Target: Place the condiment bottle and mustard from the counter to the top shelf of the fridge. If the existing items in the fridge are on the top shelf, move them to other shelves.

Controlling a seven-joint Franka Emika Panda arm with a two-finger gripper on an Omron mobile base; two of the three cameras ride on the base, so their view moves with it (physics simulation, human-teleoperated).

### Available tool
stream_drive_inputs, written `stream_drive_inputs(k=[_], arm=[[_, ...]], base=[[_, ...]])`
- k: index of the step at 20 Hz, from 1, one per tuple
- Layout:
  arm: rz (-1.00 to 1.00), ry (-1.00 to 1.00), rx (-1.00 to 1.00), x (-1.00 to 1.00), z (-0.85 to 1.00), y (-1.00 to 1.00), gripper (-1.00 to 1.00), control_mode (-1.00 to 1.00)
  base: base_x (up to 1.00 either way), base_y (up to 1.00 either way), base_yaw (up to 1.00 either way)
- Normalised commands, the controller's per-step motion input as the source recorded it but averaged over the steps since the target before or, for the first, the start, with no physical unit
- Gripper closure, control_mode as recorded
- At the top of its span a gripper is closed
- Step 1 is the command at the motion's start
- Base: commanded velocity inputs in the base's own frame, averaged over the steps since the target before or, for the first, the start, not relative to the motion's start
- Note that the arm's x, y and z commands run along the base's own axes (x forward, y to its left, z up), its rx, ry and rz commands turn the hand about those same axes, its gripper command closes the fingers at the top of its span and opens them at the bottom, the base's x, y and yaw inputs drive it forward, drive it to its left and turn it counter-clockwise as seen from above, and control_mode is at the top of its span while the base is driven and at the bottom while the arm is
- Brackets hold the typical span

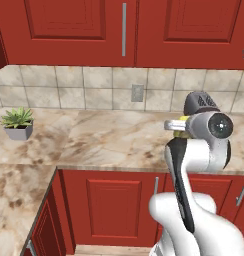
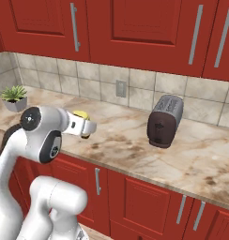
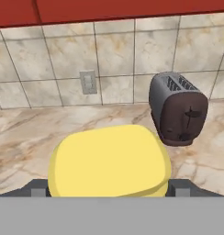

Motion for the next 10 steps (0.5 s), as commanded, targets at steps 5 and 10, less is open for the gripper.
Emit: stream_drive_inputs(k=[5, 10], arm=[[0.0, 0.0, 0.02, -1.0, 1.0, 0.01, 1.0, -1.0], [0.0, -0.04, 0.0, -1.0, 0.78, 0.11, 1.0, -1.0]], base=[[0.0, 0.0, 0.0], [0.0, 0.0, 0.0]])
